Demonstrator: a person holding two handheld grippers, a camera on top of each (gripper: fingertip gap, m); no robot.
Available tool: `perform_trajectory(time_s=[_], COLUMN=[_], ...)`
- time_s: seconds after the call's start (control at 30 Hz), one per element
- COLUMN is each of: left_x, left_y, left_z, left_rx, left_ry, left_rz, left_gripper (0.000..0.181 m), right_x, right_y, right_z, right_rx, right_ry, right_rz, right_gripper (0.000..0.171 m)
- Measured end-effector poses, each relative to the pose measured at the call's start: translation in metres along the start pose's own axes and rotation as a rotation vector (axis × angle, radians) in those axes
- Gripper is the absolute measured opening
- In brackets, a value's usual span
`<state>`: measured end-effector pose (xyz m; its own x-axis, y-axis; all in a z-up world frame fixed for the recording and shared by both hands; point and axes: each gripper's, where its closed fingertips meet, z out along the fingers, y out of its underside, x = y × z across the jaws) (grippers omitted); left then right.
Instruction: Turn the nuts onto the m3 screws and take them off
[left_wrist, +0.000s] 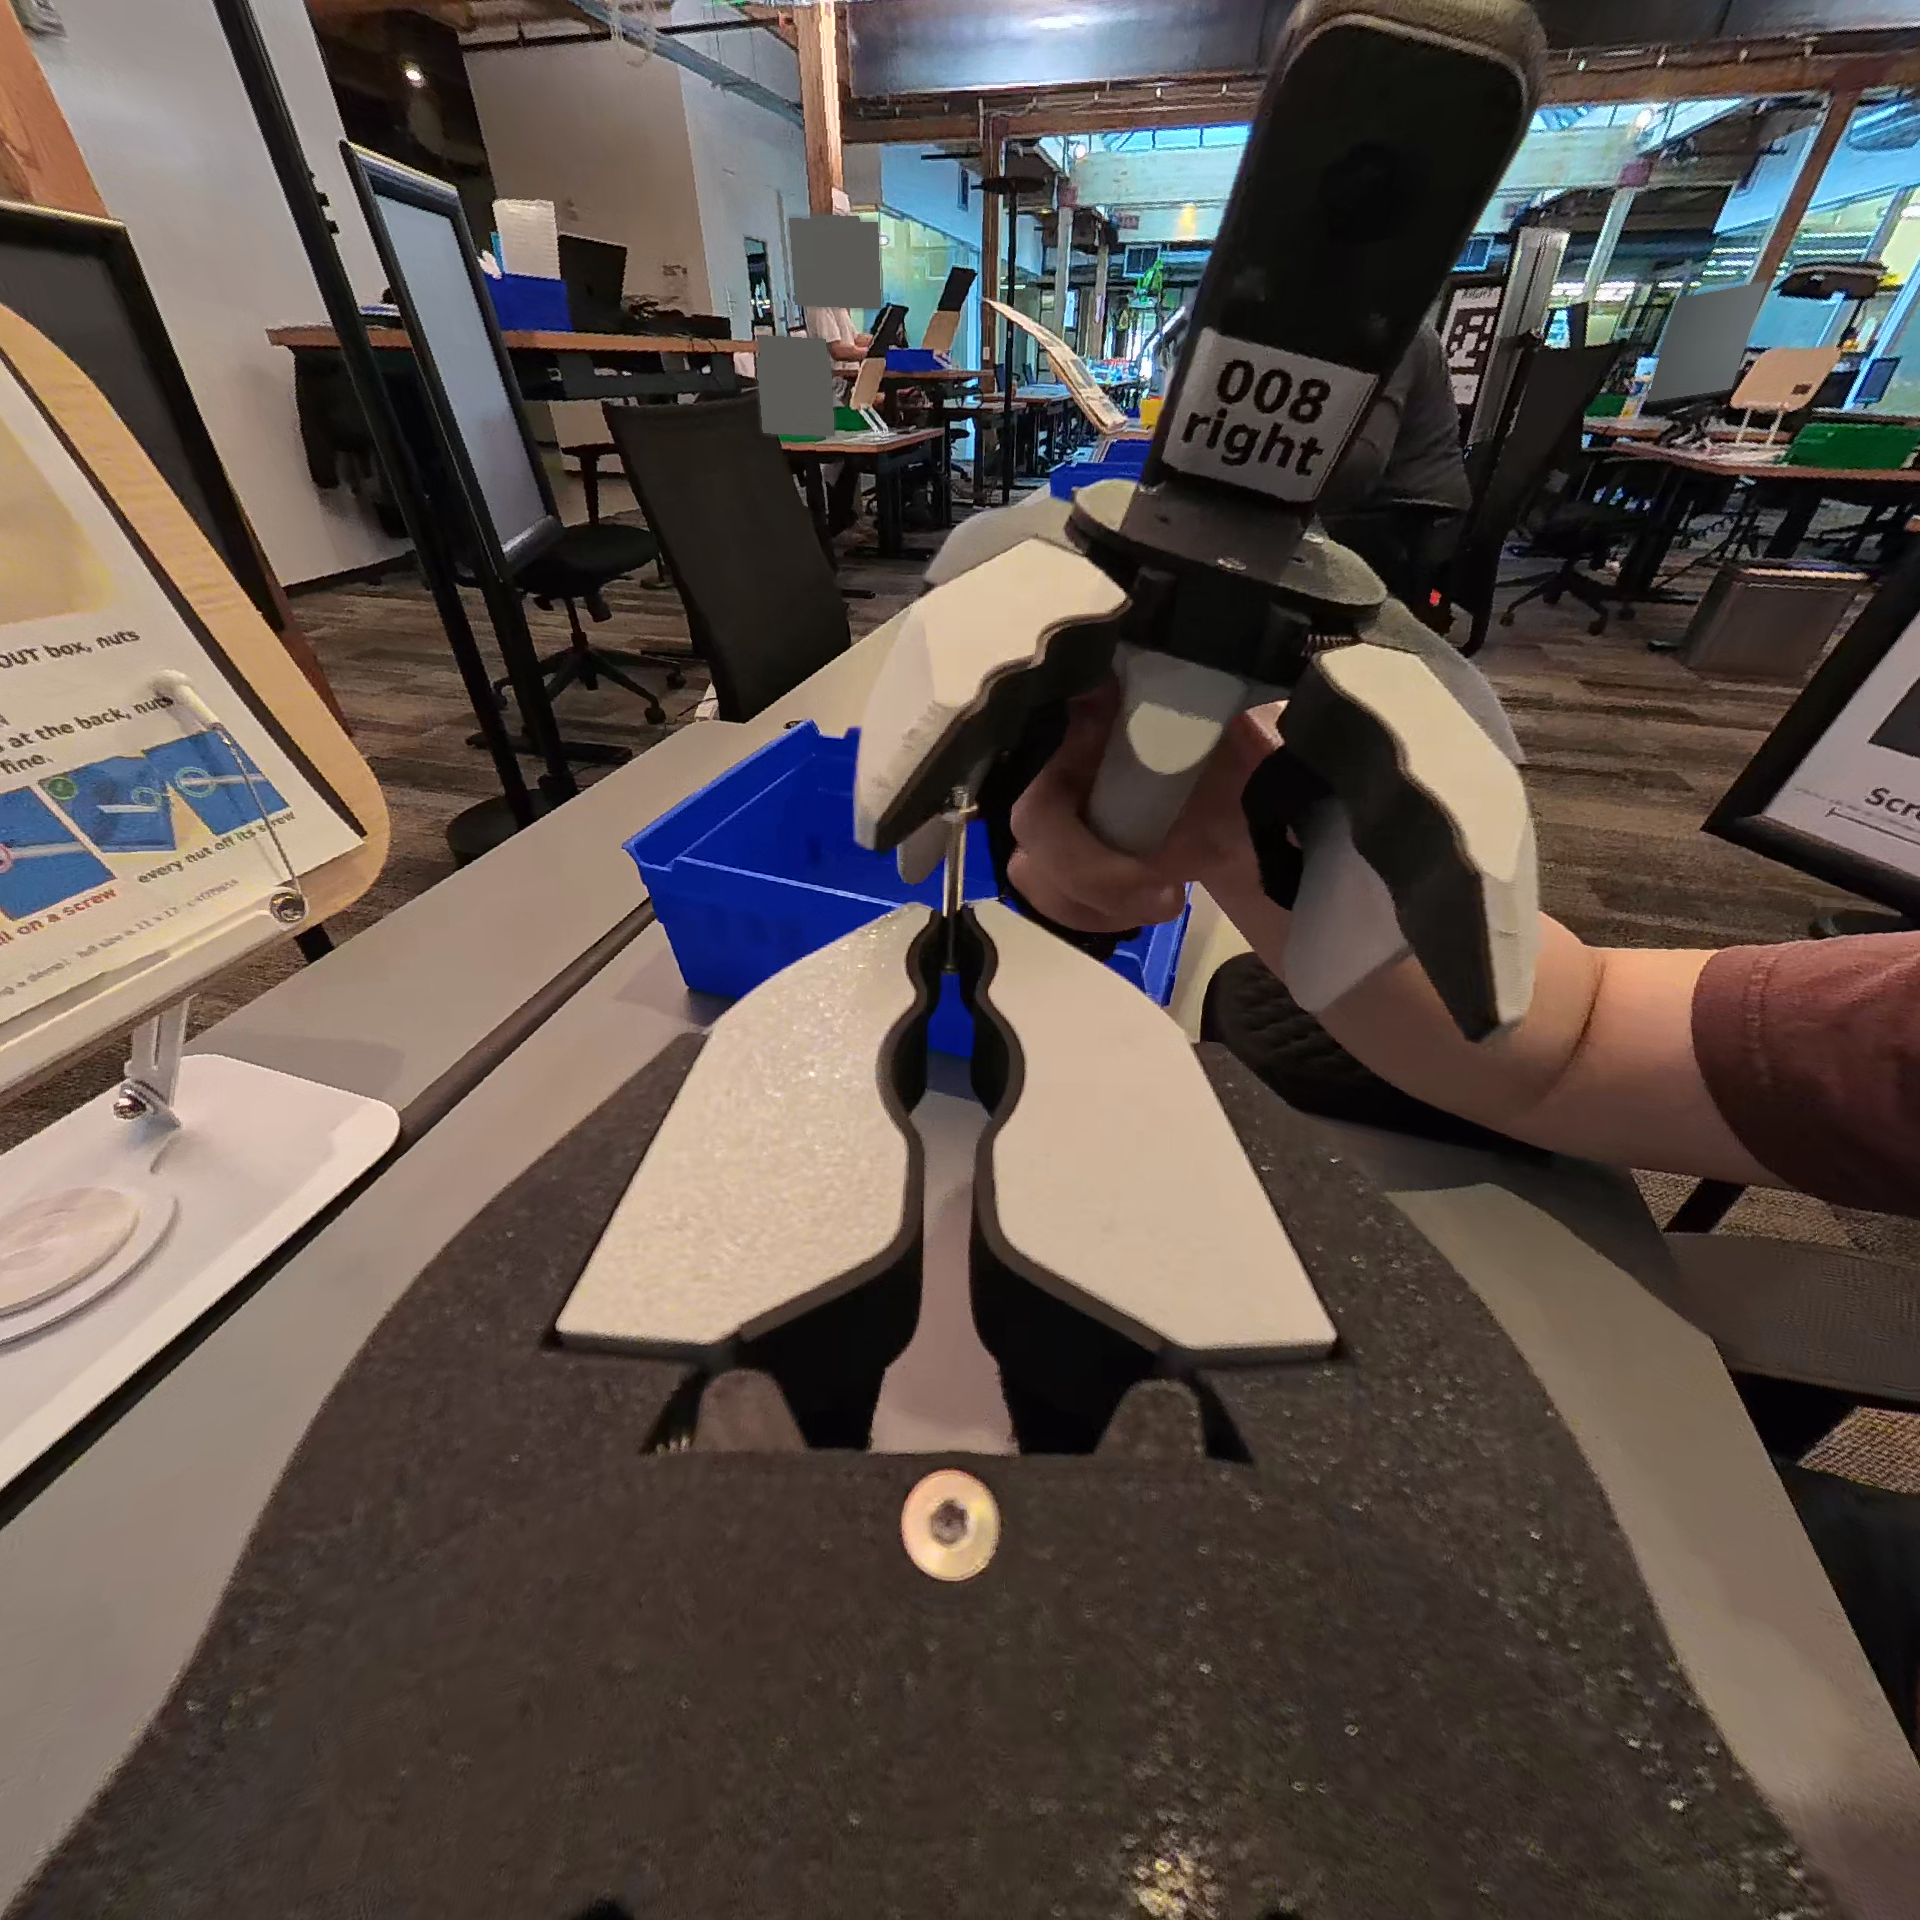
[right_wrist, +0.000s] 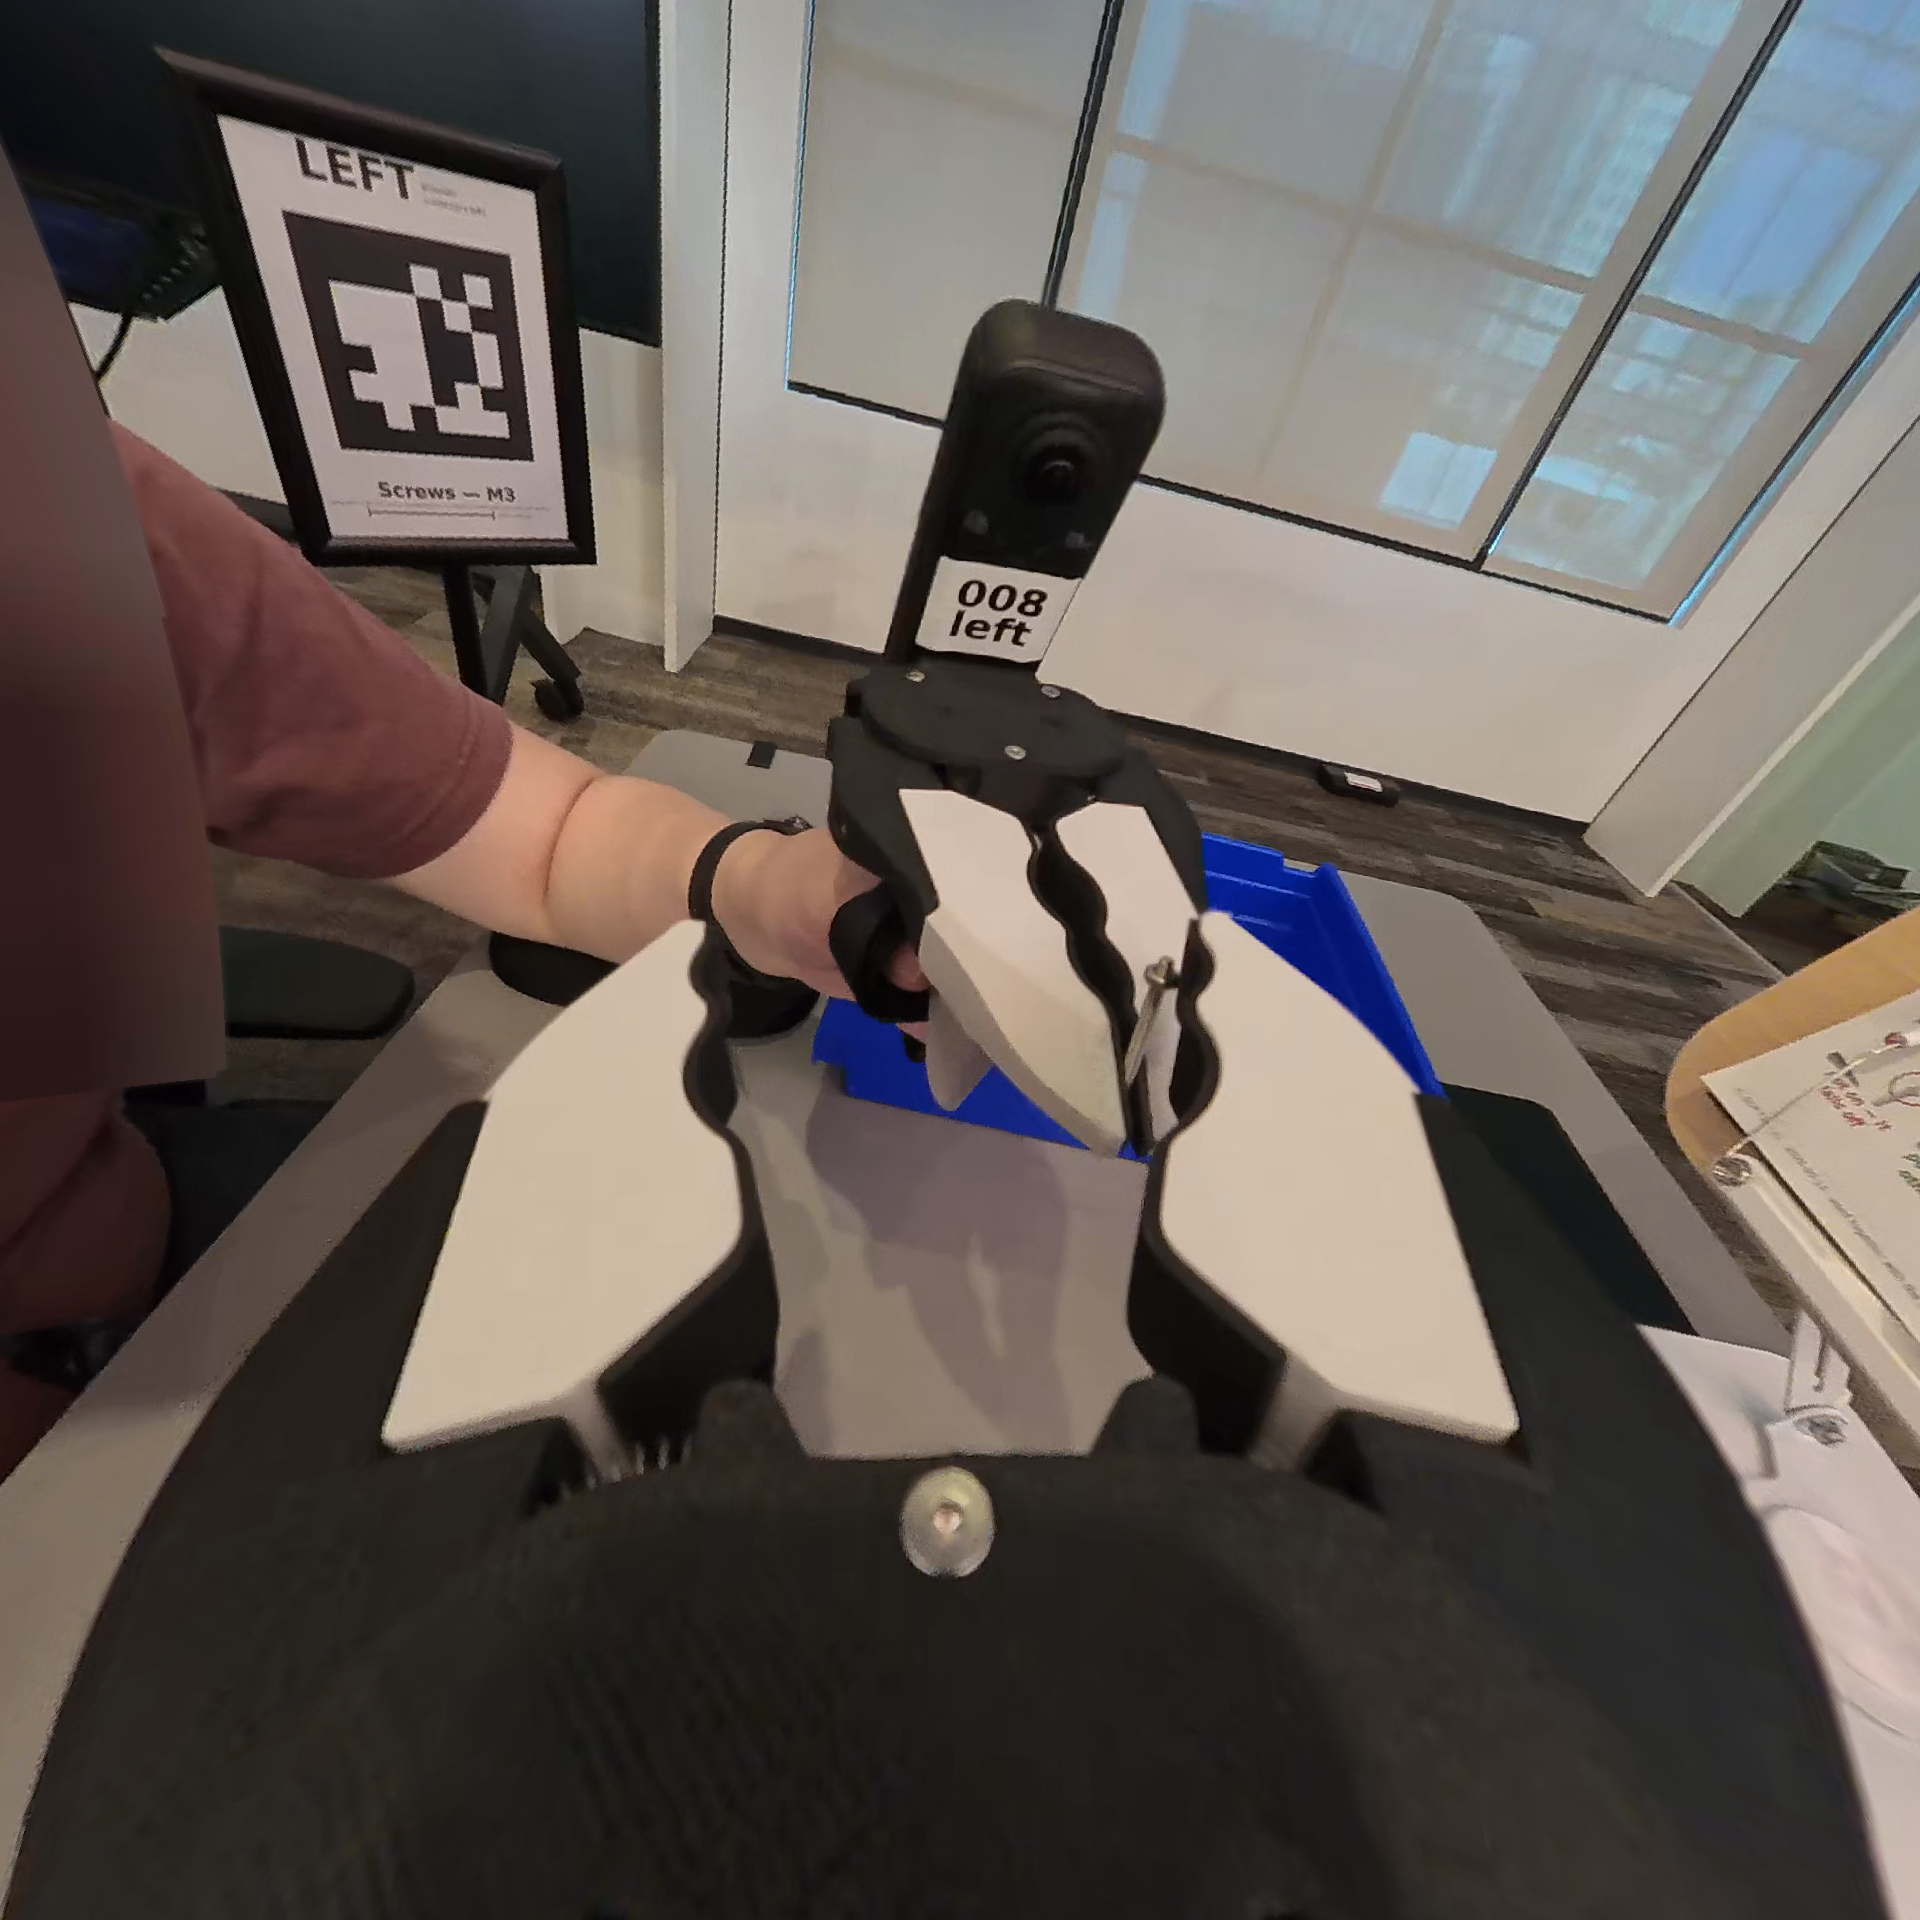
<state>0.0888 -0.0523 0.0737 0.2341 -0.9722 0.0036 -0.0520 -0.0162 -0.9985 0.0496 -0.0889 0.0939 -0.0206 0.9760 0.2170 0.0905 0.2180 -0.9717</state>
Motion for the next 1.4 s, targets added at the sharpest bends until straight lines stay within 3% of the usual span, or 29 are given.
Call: perform_trajectory(time_s=[0.27,0.5,0.63,0.97,1.1,1.23,1.4], left_x=[0.001,0.001,-0.001,0.004,0.002,0.004,0.005], left_y=[-0.001,-0.001,-0.004,0.0,-0.002,0.0,0.003], left_z=[-0.001,-0.001,-0.003,0.0,-0.001,0.001,0.002], left_rx=[0.01,0.002,0.018,-0.006,0.008,0.002,-0.017], left_ry=[0.016,0.008,0.011,0.023,0.024,0.032,0.034], left_rz=[-0.022,-0.014,-0.035,-0.017,-0.037,-0.042,-0.025], left_gripper=[0.002,0.002,0.002,0.002,0.002,0.002,0.002], right_x=[0.008,0.002,0.007,0.001,0.009,0.009,0.002], right_y=[-0.009,0.0,-0.003,0.004,0.0,-0.005,0.009], right_z=[-0.009,-0.001,-0.013,-0.004,-0.015,-0.011,-0.004], right_rx=[0.058,-0.007,0.014,-0.034,-0.013,0.03,-0.067], right_ry=[0.022,0.016,0.016,0.009,0.034,0.032,0.017], right_rz=[0.04,-0.007,0.022,-0.013,-0.002,0.022,-0.033], right_gripper=[0.078,0.078,0.069,0.073,0.065,0.067,0.071])
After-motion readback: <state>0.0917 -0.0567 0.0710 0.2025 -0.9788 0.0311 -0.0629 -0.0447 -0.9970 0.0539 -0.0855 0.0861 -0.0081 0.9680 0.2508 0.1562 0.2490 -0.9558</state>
